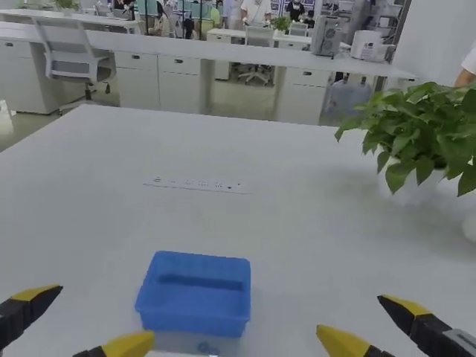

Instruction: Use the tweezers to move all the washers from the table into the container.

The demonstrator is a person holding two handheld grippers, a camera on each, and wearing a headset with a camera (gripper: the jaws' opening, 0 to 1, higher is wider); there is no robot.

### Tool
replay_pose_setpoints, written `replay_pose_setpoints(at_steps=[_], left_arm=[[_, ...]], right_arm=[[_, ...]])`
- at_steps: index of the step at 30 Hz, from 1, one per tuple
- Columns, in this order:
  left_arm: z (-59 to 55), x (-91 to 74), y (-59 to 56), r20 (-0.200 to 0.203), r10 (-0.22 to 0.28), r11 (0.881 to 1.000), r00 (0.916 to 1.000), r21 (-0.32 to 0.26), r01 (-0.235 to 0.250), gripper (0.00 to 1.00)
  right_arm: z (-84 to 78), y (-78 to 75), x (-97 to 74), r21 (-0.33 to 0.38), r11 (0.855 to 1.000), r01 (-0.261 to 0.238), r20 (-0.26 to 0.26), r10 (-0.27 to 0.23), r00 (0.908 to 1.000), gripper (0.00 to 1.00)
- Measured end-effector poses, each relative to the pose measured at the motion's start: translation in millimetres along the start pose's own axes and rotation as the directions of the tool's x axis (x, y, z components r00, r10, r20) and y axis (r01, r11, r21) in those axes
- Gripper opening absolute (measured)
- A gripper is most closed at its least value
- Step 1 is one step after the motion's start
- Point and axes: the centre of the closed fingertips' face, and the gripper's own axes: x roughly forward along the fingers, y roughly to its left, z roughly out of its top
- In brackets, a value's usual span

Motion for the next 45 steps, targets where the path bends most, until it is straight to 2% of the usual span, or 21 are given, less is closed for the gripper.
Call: replay_pose_setpoints(at_steps=[2, 4, 6, 9, 13, 15, 18, 21, 24, 27, 32, 35, 37, 38, 40, 42, 43, 44, 45], left_arm=[[1.1, -1.3, -0.1, 0.002, 0.021, 1.0, 0.9998, -0.015, -0.021, 0.84], [7.6, -5.6, -2.7, 0.025, 0.018, 1.0, 0.9995, -0.016, -0.018, 0.83], [9.4, -8.7, -0.4, 0.024, 0.012, 1.0, 0.9996, -0.001, -0.012, 0.83], [8.7, -9.5, 12.1, 0.016, 0.013, 1.0, 0.9998, 0.003, -0.013, 0.82], [13.5, -11.7, 25.8, 0.013, 0.001, 1.0, 0.9999, 0.01, -0.001, 0.82], [16.7, -13.6, 34.8, 0.016, -0.002, 1.0, 0.9999, 0.014, 0.002, 0.82], [17.4, -16.1, 47.1, 0.015, -0.021, 1.0, 0.9997, 0.008, 0.021, 0.82], [13.4, -15.4, 55.2, -0.002, -0.046, 0.999, 0.9989, 0.014, 0.047, 0.82], [7.6, -12.5, 56.0, -0.023, -0.094, 0.995, 0.9953, 0.021, 0.095, 0.81], [-0.4, -11.4, 56.1, -0.058, -0.127, 0.99, 0.9902, 0.053, 0.13, 0.81], [-16.5, -15.0, 55.3, -0.108, -0.172, 0.984, 0.9791, 0.036, 0.177, 0.79], [-26.4, -16.5, 56.2, -0.141, -0.18, 0.98, 0.9736, 0.055, 0.189, 0.77], [-32.9, -16.4, 59.2, -0.172, -0.164, 0.983, 0.9713, 0.059, 0.177, 0.77], [-34.0, -16.2, 60.3, -0.176, -0.155, 0.984, 0.9721, 0.061, 0.168, 0.77], [-35.1, -14.6, 60.7, -0.172, -0.153, 0.984, 0.9731, 0.061, 0.165, 0.77], [-37.3, -11.6, 58.9, -0.175, -0.16, 0.984, 0.9715, 0.047, 0.171, 0.73], [-40.5, -9.2, 57.6, -0.19, -0.162, 0.984, 0.9683, 0.045, 0.174, 0.72], [-42.5, -7.7, 57.2, -0.202, -0.16, 0.984, 0.9662, 0.044, 0.172, 0.7], [-44.2, -5.0, 57.5, -0.217, -0.148, 0.987, 0.965, 0.035, 0.159, 0.68]], right_arm=[[-3.2, -1.9, 0.2, -0.011, 1.0, -0.005, -0.018, 0.005, 0.9998, 0.57], [-3.9, -1.3, 3.2, -0.028, 0.999, -0.019, -0.029, 0.018, 0.9994, 0.57], [-0.8, 0.4, 6.2, -0.041, 0.999, -0.021, -0.024, 0.02, 0.9995, 0.57], [6.0, 2.1, 11.5, -0.033, 0.999, 0.008, 0.012, -0.007, 0.9999, 0.57], [5.8, 5.2, 21.1, 0.009, 0.998, 0.066, 0.024, -0.066, 0.9975, 0.57], [5.4, 12.3, 27.8, 0.016, 0.998, 0.067, 0.027, -0.068, 0.9973, 0.56], [3.6, 21.1, 37.9, 0.01, 0.998, 0.065, 0.005, -0.065, 0.9978, 0.56], [10.0, 29.2, 40.8, 0.014, 0.997, 0.076, 0.021, -0.077, 0.9968, 0.57], [9.8, 36.9, 41.9, -0.014, 0.995, 0.094, 0.021, -0.094, 0.9953, 0.54], [-1.7, 50.0, 43.8, -0.029, 0.996, 0.082, -0.03, -0.083, 0.9961, 0.48], [-21.4, 63.7, 46.5, -0.048, 0.996, 0.073, -0.105, -0.077, 0.9915, 0.48], [-31.4, 68.7, 53.1, -0.055, 0.997, 0.048, -0.137, -0.055, 0.989, 0.47], [-37.9, 75.1, 60.2, -0.039, 0.999, -0.002, -0.169, -0.004, 0.9856, 0.46], [-37.4, 78.1, 64.0, -0.041, 0.999, -0.031, -0.17, 0.024, 0.9851, 0.46], [-39.5, 77.6, 69.4, -0.049, 0.997, -0.052, -0.18, 0.043, 0.9827, 0.45], [-44.8, 78.0, 73.5, -0.045, 0.996, -0.076, -0.206, 0.065, 0.9764, 0.44], [-47.5, 80.4, 76.3, -0.037, 0.994, -0.102, -0.218, 0.092, 0.9716, 0.42], [-50.4, 84.8, 77.2, -0.026, 0.99, -0.135, -0.233, 0.126, 0.9644, 0.4], [-55.1, 90.1, 78.5, 0.021, 0.985, -0.169, -0.253, 0.168, 0.9528, 0.38]])
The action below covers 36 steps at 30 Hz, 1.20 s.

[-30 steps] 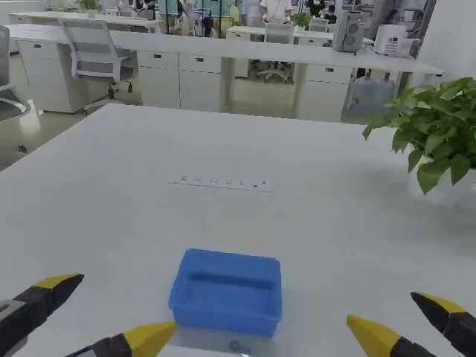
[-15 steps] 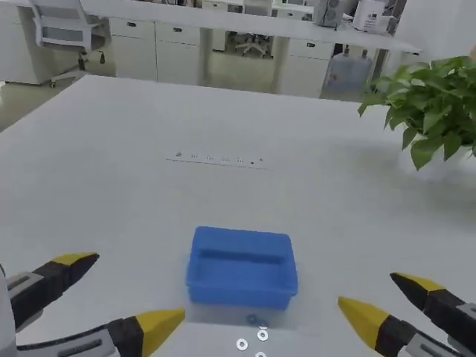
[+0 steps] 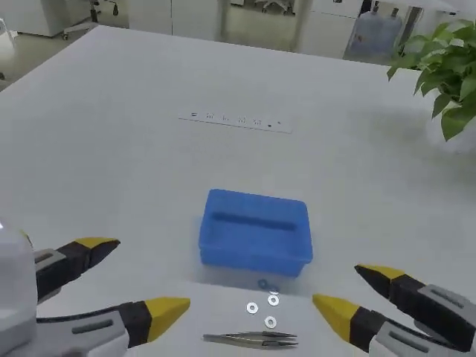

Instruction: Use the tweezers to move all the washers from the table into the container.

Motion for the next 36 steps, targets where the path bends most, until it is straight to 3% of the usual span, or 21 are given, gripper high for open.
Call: replay_pose_setpoints(at_steps=[2, 4, 5, 7, 9, 12, 15, 16, 17, 19, 22, 23, 24, 26, 27, 28, 31, 33, 34, 35, 36], left_arm=[[-2.6, 6.8, -4.3, -0.021, -0.018, 0.998, 0.9996, -0.055, 0.017, 0.67], [-11.4, 13.6, -7.4, -0.075, -0.041, 0.998, 0.9963, -0.05, 0.037, 0.58], [-17.4, 15.3, -9.9, -0.115, -0.057, 0.998, 0.9917, -0.026, 0.055, 0.52], [-29.6, 19.9, -12.2, -0.197, -0.062, 0.996, 0.9785, 0.046, 0.073, 0.48], [-39.6, 25.1, -15.6, -0.253, -0.075, 0.993, 0.9645, 0.072, 0.096, 0.48], [-48.0, 33.7, -20.1, -0.296, -0.112, 0.989, 0.9487, 0.064, 0.136, 0.46], [-55.5, 40.7, -27.0, -0.342, -0.153, 0.976, 0.927, 0.095, 0.196, 0.36], [-56.9, 41.6, -27.5, -0.35, -0.156, 0.974, 0.9235, 0.102, 0.203, 0.34], [-61.0, 42.9, -28.9, -0.375, -0.164, 0.969, 0.9122, 0.111, 0.22, 0.32], [-72.1, 46.6, -31.9, -0.45, -0.174, 0.951, 0.876, 0.155, 0.268, 0.31], [-83.8, 50.8, -32.4, -0.522, -0.168, 0.922, 0.8366, 0.217, 0.32, 0.3], [-85.1, 52.7, -31.6, -0.53, -0.159, 0.915, 0.8333, 0.238, 0.326, 0.29], [-87.7, 54.5, -31.5, -0.546, -0.155, 0.902, 0.8234, 0.262, 0.344, 0.27], [-91.2, 57.2, -31.3, -0.566, -0.152, 0.886, 0.8105, 0.285, 0.365, 0.24], [-92.6, 58.3, -31.7, -0.573, -0.154, 0.882, 0.805, 0.288, 0.373, 0.23], [-94.8, 59.2, -32.7, -0.585, -0.16, 0.874, 0.7951, 0.29, 0.389, 0.23], [-97.1, 61.6, -35.7, -0.604, -0.175, 0.848, 0.7774, 0.309, 0.431, 0.2], [-97.8, 63.6, -36.2, -0.611, -0.178, 0.837, 0.7716, 0.318, 0.445, 0.19], [-98.1, 64.1, -37.4, -0.616, -0.186, 0.828, 0.7657, 0.321, 0.459, 0.17], [-99.0, 64.5, -39.4, -0.626, -0.199, 0.821, 0.7544, 0.314, 0.477, 0.16], [-99.1, 65.3, -40.0, -0.628, -0.203, 0.817, 0.751, 0.314, 0.483, 0.14]], right_arm=[[-8.7, 9.3, 6.1, 0.077, 0.993, -0.087, -0.034, 0.09, 0.9954, 0.31], [-20.5, 7.8, 10.5, 0.087, 0.992, -0.097, -0.092, 0.105, 0.9902, 0.26], [-28.8, 5.6, 13.7, 0.044, 0.995, -0.093, -0.137, 0.098, 0.9858, 0.22], [-41.6, 8.8, 17.9, 0.005, 0.993, -0.115, -0.22, 0.113, 0.9689, 0.2], [-50.5, 10.3, 22.6, -0.035, 0.991, -0.132, -0.276, 0.117, 0.9539, 0.21], [-57.6, 8.8, 29.2, -0.082, 0.987, -0.138, -0.319, 0.105, 0.9419, 0.19], [-63.9, 8.6, 33.9, -0.115, 0.981, -0.158, -0.357, 0.107, 0.9279, 0.2], [-67.7, 9.1, 35.2, -0.123, 0.977, -0.175, -0.381, 0.117, 0.9173, 0.2], [-68.6, 8.8, 35.8, -0.129, 0.976, -0.178, -0.386, 0.116, 0.9153, 0.2], [-73.1, 8.5, 38.1, -0.163, 0.965, -0.205, -0.415, 0.122, 0.9016, 0.2], [-77.9, 10.0, 42.2, -0.224, 0.94, -0.259, -0.461, 0.132, 0.8773, 0.2], [-78.9, 10.7, 43.8, -0.238, 0.932, -0.274, -0.47, 0.136, 0.8723, 0.2], [-79.5, 12.1, 46.1, -0.261, 0.919, -0.297, -0.478, 0.144, 0.8666, 0.19], [-80.6, 13.4, 48.8, -0.281, 0.906, -0.316, -0.492, 0.146, 0.8582, 0.2], [-83.3, 13.6, 47.2, -0.275, 0.907, -0.318, -0.512, 0.142, 0.8473, 0.19], [-81.9, 14.2, 49.6, -0.289, 0.899, -0.329, -0.508, 0.147, 0.8486, 0.19], [-86.5, 14.3, 51.5, -0.317, 0.881, -0.35, -0.533, 0.139, 0.8344, 0.19], [-89.0, 14.3, 52.2, -0.324, 0.876, -0.358, -0.541, 0.139, 0.8297, 0.19], [-90.0, 14.3, 52.1, -0.327, 0.873, -0.363, -0.546, 0.139, 0.8264, 0.19], [-91.2, 14.1, 51.9, -0.331, 0.87, -0.367, -0.55, 0.138, 0.8237, 0.19], [-91.8, 13.3, 51.7, -0.334, 0.869, -0.366, -0.553, 0.133, 0.8223, 0.19]])
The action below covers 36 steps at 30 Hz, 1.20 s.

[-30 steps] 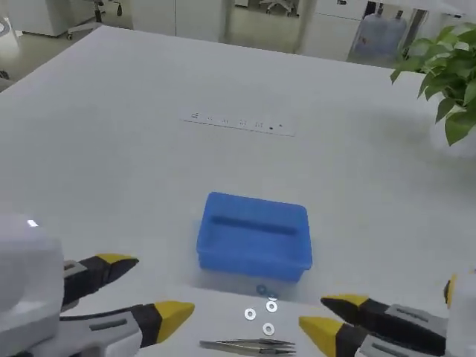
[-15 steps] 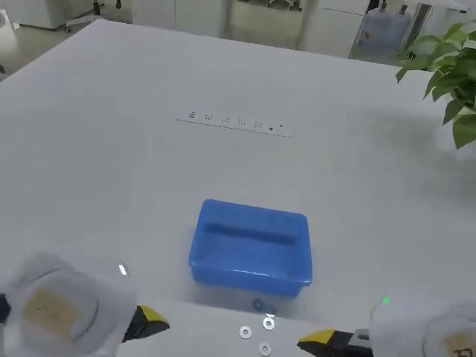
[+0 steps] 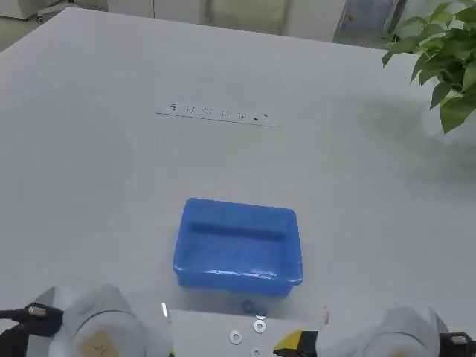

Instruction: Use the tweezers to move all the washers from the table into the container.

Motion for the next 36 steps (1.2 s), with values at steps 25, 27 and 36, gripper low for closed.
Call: replay_pose_setpoints(at_steps=[25, 27, 36], left_arm=[[-4.3, 14.9, -1.2, -0.113, 0.041, 0.983, 0.9927, 0.182, -0.02, 0.0], [-3.8, 13.5, -2.2, -0.108, 0.036, 0.979, 0.9935, 0.201, -0.014, 0.0], [11.2, -5.2, -3.4, -0.048, 0.05, 0.966, 0.9976, 0.257, -0.036, 0.0]], right_arm=[[-1.2, -1.0, 1.4, -0.017, 1.0, -0.012, 0.014, 0.012, 0.9998, 0.19], [-1.0, -0.8, 2.3, -0.024, 1.0, -0.017, 0.014, 0.018, 0.9997, 0.19], [1.7, 0.3, 6.5, -0.068, 0.997, -0.035, 0.013, 0.036, 0.9993, 0.2]])
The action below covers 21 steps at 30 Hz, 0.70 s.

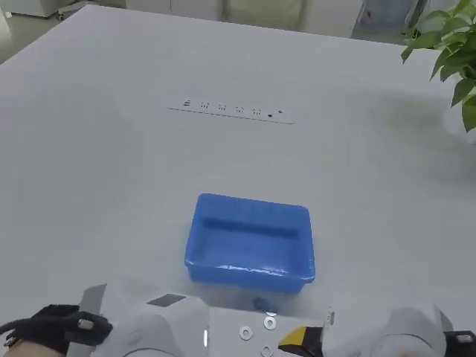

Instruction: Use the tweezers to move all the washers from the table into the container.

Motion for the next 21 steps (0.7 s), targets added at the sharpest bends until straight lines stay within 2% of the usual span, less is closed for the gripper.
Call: replay_pose_setpoints(at_steps=[3, 10, 12, 13, 15, 18, 21], left_arm=[[5.8, -6.4, -2.3, 0.019, 0.0, 1.0, 0.9998, 0.03, -0.001, 0.0], [18.2, -15.7, -11.0, 0.049, 0.0, 0.999, 0.9988, 0.032, -0.002, 0.0], [30.8, -18.5, -12.7, 0.118, 0.005, 1.0, 0.993, 0.011, -0.007, 0.0], [37.9, -20.1, -14.1, 0.162, 0.0, 1.0, 0.9867, -0.015, 0.002, 0.0], [45.6, -22.5, -15.5, 0.208, -0.003, 0.999, 0.9781, -0.044, 0.013, 0.0], [51.0, -25.4, -14.5, 0.225, 0.003, 0.999, 0.9743, -0.049, 0.009, 0.0], [58.8, -28.5, -13.8, 0.257, -0.003, 0.998, 0.9663, -0.054, 0.017, 0.0]], right_arm=[[0.7, 1.6, 0.8, -0.012, 1.0, -0.005, -0.001, 0.005, 1.0, 0.2], [2.4, 5.3, 0.5, -0.023, 1.0, -0.014, 0.007, 0.014, 0.9999, 0.19], [2.4, 5.4, 0.5, -0.023, 1.0, -0.013, 0.011, 0.013, 0.9999, 0.19], [2.5, 5.8, 0.4, -0.021, 1.0, -0.014, 0.013, 0.015, 0.9998, 0.18], [3.2, 6.7, 0.3, -0.02, 1.0, -0.016, 0.021, 0.017, 0.9996, 0.17], [5.4, 7.6, -0.2, -0.021, 1.0, -0.019, 0.038, 0.02, 0.9991, 0.14], [5.9, 6.8, -0.6, -0.028, 1.0, -0.014, 0.04, 0.015, 0.9991, 0.13]])
